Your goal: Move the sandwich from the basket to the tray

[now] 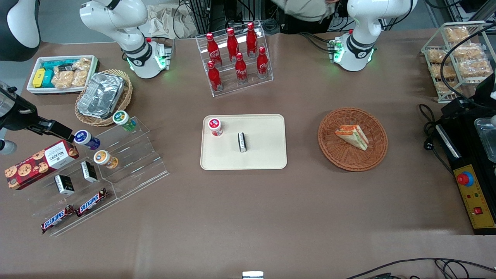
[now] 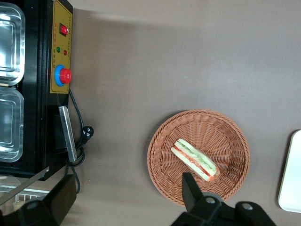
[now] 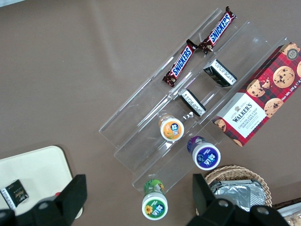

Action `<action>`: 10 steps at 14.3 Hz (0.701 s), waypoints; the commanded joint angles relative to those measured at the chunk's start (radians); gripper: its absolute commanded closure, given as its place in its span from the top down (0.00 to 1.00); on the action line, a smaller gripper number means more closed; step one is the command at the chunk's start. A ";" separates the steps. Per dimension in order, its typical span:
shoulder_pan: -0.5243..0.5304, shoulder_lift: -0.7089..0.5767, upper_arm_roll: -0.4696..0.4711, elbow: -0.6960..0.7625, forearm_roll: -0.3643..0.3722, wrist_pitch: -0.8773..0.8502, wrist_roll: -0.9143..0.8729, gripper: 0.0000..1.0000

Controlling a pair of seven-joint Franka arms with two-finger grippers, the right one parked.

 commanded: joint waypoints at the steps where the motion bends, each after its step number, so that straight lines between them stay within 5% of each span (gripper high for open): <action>1: -0.023 0.013 0.001 0.034 0.020 -0.021 -0.032 1.00; 10: -0.007 0.005 0.006 -0.008 0.013 -0.056 -0.033 1.00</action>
